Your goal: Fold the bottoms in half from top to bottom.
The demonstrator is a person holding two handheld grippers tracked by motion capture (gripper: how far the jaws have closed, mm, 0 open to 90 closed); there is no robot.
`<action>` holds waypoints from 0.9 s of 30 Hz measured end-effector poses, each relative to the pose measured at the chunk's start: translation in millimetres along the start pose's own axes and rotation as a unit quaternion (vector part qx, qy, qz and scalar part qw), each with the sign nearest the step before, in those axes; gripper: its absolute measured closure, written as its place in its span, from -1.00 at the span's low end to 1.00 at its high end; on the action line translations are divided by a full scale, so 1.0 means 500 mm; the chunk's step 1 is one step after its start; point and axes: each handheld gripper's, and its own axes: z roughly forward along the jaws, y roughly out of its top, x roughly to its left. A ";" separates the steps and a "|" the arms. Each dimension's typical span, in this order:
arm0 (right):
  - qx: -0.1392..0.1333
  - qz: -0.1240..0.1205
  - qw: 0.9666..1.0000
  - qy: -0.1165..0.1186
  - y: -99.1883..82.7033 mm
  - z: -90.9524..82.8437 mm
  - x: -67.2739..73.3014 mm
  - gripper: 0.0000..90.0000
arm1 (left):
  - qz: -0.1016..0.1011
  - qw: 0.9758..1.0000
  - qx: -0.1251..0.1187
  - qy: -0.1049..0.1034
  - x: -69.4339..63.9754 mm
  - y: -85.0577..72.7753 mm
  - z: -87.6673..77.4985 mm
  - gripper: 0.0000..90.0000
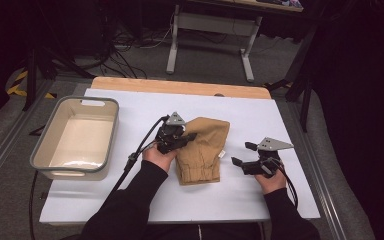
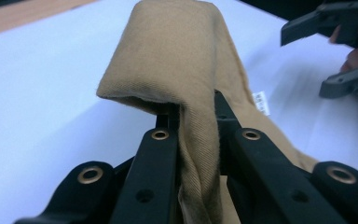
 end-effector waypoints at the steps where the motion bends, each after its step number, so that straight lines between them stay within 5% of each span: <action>1: -0.003 -0.001 1.000 0.000 0.000 -0.001 0.000 -0.72 | 0.002 1.000 -0.007 -0.003 -0.001 0.005 -0.006 0.86; 9: -0.018 -0.015 1.000 0.011 0.002 -0.001 0.007 -0.87 | 0.028 0.999 -0.040 -0.005 -0.022 0.031 -0.046 0.86; 14: -0.024 -0.001 1.000 0.008 0.000 -0.001 0.004 -0.99 | 0.040 0.997 -0.059 -0.011 -0.026 0.045 -0.070 0.86; 27: -0.030 -0.004 1.000 0.006 -0.009 0.003 -0.003 -1.00 | 0.064 0.993 -0.092 -0.020 -0.028 0.070 -0.122 0.86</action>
